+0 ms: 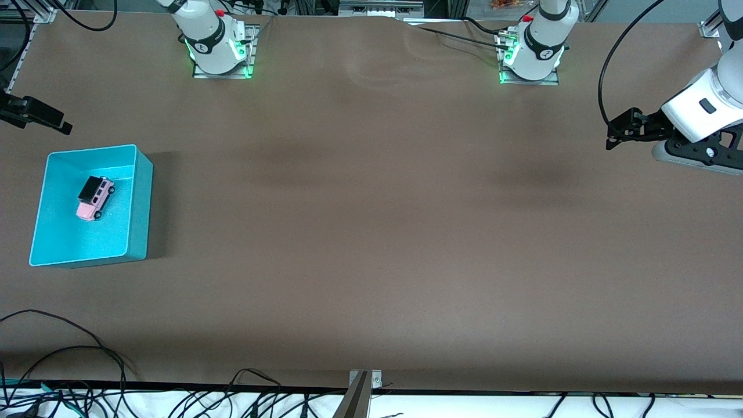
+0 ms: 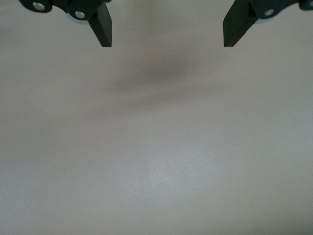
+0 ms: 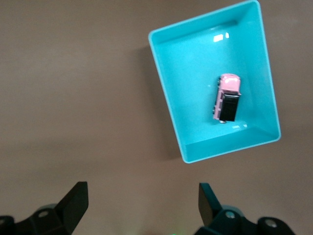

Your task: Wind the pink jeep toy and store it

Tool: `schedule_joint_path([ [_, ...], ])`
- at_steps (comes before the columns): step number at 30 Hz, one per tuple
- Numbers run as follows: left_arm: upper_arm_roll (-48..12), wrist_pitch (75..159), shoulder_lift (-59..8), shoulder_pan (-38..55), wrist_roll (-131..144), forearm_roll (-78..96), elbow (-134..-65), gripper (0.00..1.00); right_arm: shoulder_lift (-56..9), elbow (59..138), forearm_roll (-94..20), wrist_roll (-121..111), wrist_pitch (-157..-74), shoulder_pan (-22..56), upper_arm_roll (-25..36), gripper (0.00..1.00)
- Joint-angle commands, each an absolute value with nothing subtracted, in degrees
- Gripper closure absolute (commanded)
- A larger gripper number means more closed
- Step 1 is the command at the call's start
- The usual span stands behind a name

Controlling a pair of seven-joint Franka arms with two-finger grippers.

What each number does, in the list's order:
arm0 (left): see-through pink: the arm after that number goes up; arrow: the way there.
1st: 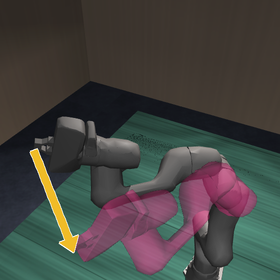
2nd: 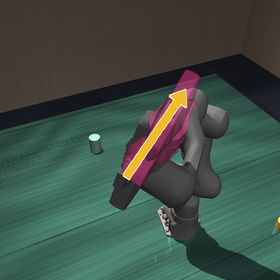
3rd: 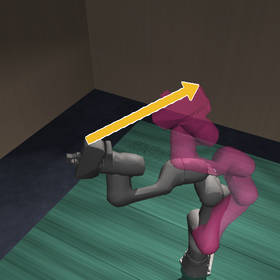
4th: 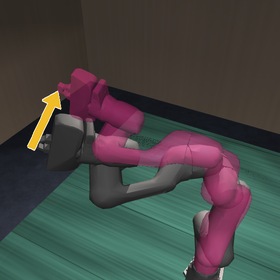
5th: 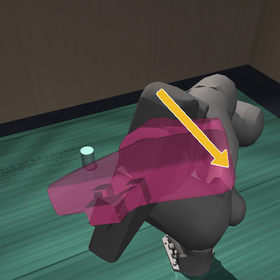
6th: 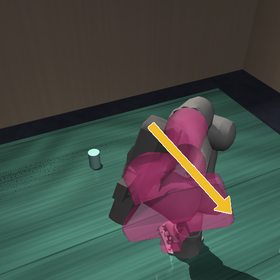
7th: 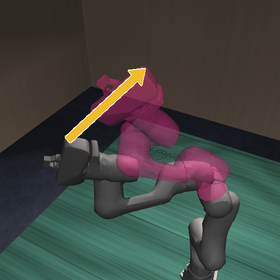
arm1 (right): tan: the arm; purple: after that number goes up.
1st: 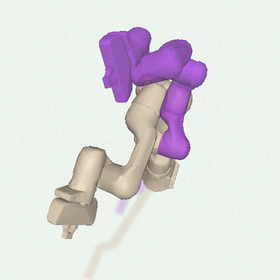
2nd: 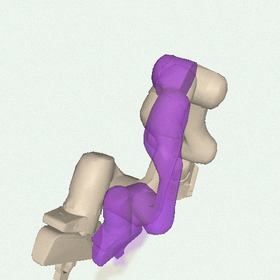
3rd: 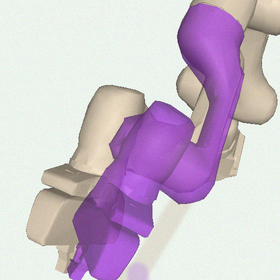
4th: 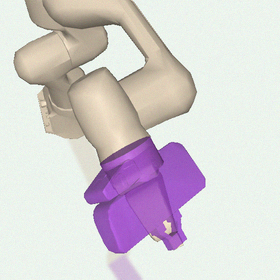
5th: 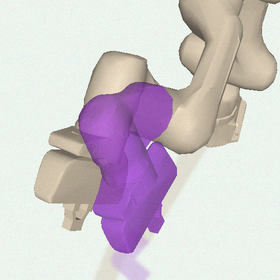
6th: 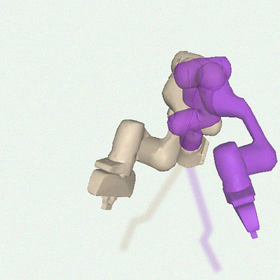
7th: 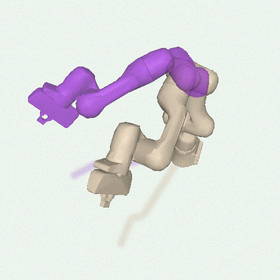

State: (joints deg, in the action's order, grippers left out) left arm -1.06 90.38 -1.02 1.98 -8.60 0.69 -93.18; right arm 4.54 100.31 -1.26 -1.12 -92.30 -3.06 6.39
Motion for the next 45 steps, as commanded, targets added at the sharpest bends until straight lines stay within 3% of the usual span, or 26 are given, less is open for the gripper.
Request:
schedule_joint_path([
  [1,-0.97,88.95,-1.85,2.11,-8.17,1.58,-91.14,0.0,4.83,98.09,-3.34,2.44,-90.09,-4.75,2.65,0.0],
  [10,-0.97,88.95,-1.85,2.11,-8.17,1.58,-91.14,0.0,4.92,98.17,-3.34,5.01,-90.26,-4.75,-2.46,0.0],
  [45,-0.97,89.47,-2.81,2.46,-8.17,1.85,-90.97,0.0,5.01,98.26,-1.93,-0.09,-89.03,-4.39,-2.64,0.0],
])
